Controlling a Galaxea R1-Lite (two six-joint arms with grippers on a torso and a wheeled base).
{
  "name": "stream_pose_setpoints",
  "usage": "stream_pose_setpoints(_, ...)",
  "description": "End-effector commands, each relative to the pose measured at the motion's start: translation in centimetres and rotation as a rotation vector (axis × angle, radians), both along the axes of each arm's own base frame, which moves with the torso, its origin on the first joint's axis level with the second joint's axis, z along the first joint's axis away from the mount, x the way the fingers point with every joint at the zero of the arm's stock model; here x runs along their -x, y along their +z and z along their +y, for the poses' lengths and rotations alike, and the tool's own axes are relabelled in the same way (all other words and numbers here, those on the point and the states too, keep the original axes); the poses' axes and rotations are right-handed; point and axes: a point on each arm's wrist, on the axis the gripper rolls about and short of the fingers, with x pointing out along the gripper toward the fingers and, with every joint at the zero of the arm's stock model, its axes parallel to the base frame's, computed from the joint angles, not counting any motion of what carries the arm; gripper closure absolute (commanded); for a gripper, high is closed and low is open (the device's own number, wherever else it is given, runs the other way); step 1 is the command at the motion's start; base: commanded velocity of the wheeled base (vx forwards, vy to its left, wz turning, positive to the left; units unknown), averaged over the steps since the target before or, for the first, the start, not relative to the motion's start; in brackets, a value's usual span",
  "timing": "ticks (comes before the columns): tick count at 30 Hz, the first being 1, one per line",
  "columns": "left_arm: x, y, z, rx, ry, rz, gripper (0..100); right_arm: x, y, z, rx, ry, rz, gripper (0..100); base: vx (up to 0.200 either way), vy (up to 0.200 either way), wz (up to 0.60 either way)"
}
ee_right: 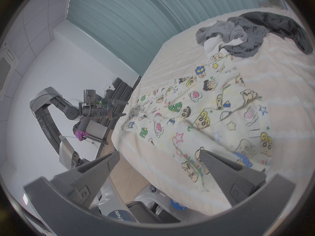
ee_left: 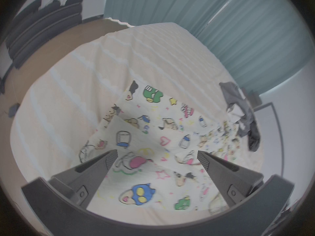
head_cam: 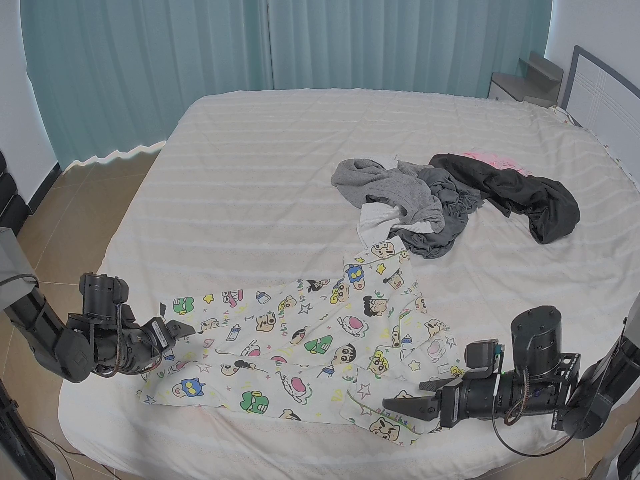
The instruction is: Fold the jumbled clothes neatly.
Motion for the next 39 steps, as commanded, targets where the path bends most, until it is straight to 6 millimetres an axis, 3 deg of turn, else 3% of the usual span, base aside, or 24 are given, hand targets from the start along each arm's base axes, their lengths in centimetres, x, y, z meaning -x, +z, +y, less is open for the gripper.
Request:
stream_pose_setpoints(1,0.6,2.5,0.2,0.073,0.013,-0.085,0,0.5,-0.8,1.0,0.010,0.041,0.047,0,0.000,0.000,0.00)
stream_pose_setpoints(3,2.1,3.6,0.1,0.204,0.014,-0.085,0,-0.2,-3.5,1.6,0.072,0.040,0.133,0,0.000,0.000,0.00)
stream_pose_setpoints(10,4.3,4.6,1.0,0.308,0.008,-0.094,0,-0.3,-5.9,1.8,0.101,0.076,0.227,0,0.000,0.000,0.00)
stream_pose_setpoints(18,4.9,4.0,1.5,0.309,0.030,-0.067,0,-1.5,-6.0,1.0,0.100,0.031,0.247,0,0.000,0.000,0.00)
stream_pose_setpoints(27,4.9,3.3,1.5,0.306,0.033,-0.039,0,-3.6,-5.5,-1.3,0.090,-0.077,0.235,0,0.000,0.000,0.00)
stream_pose_setpoints(39,4.6,2.7,1.8,0.298,0.053,-0.025,0,-4.9,-6.7,-1.0,0.102,-0.087,0.253,0,0.000,0.000,0.00)
